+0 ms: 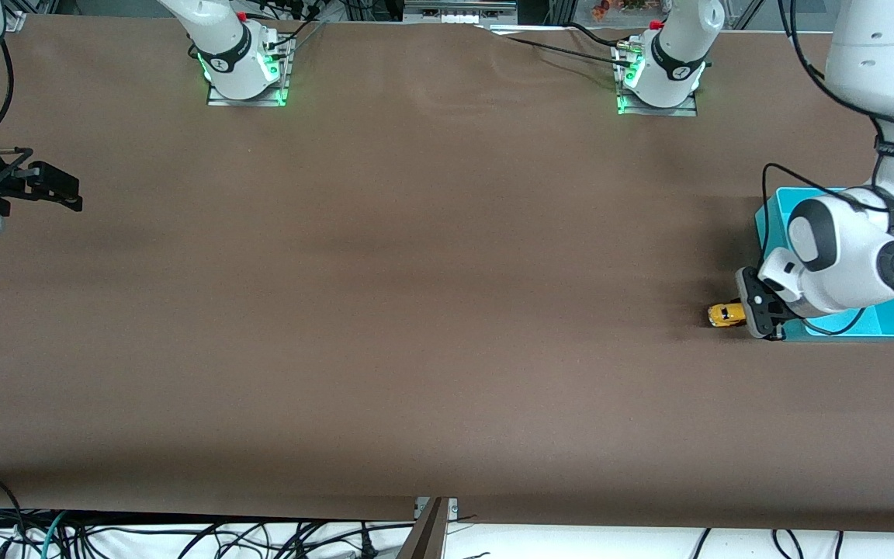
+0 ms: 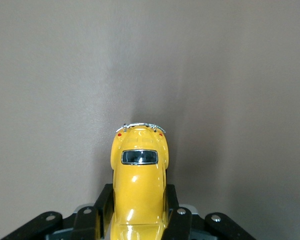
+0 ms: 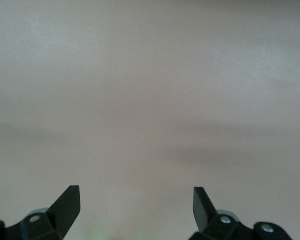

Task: Wind and store yellow beetle car
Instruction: 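Lift the car with the left gripper and lower it into the bin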

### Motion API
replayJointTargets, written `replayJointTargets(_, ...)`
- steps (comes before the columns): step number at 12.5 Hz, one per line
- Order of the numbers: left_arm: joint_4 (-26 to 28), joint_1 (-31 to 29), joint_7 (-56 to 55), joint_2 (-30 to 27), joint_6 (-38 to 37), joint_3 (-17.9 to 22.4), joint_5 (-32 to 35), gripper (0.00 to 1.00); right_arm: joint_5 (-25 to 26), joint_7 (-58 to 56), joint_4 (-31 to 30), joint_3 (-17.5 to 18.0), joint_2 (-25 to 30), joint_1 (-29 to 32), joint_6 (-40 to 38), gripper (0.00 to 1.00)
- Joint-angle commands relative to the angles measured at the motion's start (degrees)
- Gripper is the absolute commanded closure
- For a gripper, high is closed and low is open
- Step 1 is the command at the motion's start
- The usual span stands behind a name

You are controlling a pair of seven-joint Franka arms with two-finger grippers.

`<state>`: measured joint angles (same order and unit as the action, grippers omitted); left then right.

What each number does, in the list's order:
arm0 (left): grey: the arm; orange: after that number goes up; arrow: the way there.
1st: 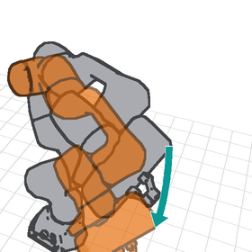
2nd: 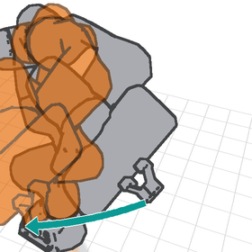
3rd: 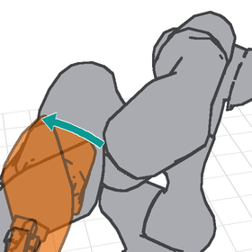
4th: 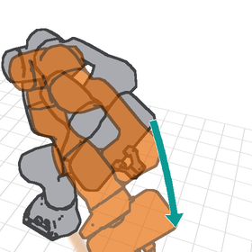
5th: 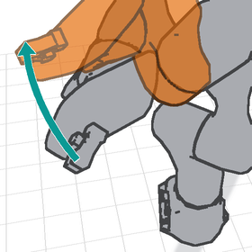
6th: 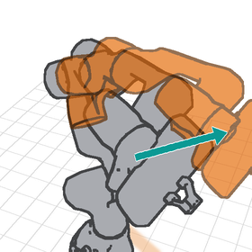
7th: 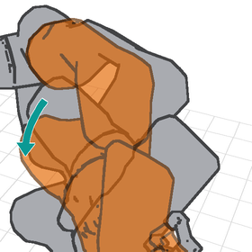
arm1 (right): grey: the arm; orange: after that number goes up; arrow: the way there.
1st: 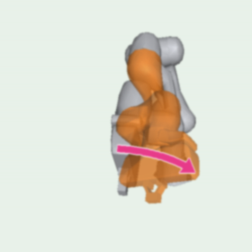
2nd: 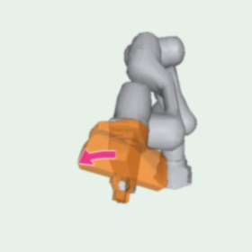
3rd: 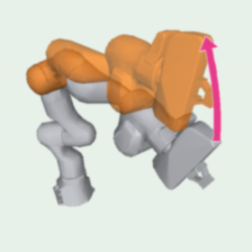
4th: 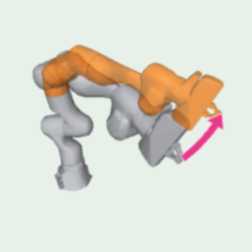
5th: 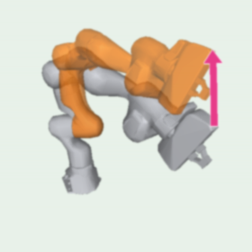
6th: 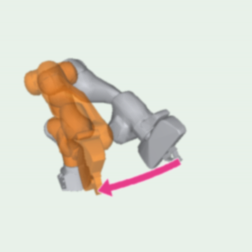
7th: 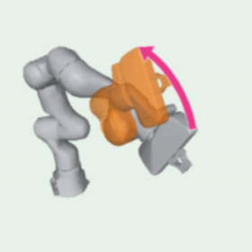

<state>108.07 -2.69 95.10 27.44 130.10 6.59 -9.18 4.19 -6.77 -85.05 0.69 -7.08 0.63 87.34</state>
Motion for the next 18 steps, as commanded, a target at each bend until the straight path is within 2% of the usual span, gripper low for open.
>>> replayJointTargets(1, 0.9, -0.1, -2.6, -7.1, -6.5, 0.4, -1.3, 1.0, 0.2, 0.4, -0.4, 0.1, 0.5, 0.2, 0.1, 0.0)
replayJointTargets(4, 1.7, -0.9, -6.4, -13.8, -13.7, 0.4, -0.4, 1.0, 0.2, 0.4, -0.4, 0.1, 0.5, 0.2, 0.1, 0.0)
replayJointTargets(6, 1.7, -2.9, -9.3, -17.4, -18.3, 0.4, 4.7, 1.0, 0.2, 0.4, -0.4, 0.1, 0.5, 0.2, 0.1, 0.0)
replayJointTargets(9, 2.2, -7.0, -7.0, -19.5, -19.5, 0.4, 12.4, 1.0, 0.2, 0.4, -0.4, 0.1, 0.5, 0.2, 0.1, 0.0)
replayJointTargets(12, 7.3, -10.6, -3.3, -22.9, -18.8, 0.4, 18.4, 1.0, 0.2, 0.3, -0.4, 0.1, 0.5, 0.1, 0.1, 0.0)
replayJointTargets(14, 8.8, -12.4, -1.4, -22.3, -18.1, 0.4, 20.3, 1.0, 0.3, 0.1, -0.4, 0.1, 0.5, 0.1, 0.1, 0.0)
replayJointTargets(18, 14.4, -15.4, 5.1, -18.1, -6.3, 0.4, 20.3, 1.0, 0.2, 0.3, -0.4, 0.1, 0.5, 0.1, 0.1, 0.0)
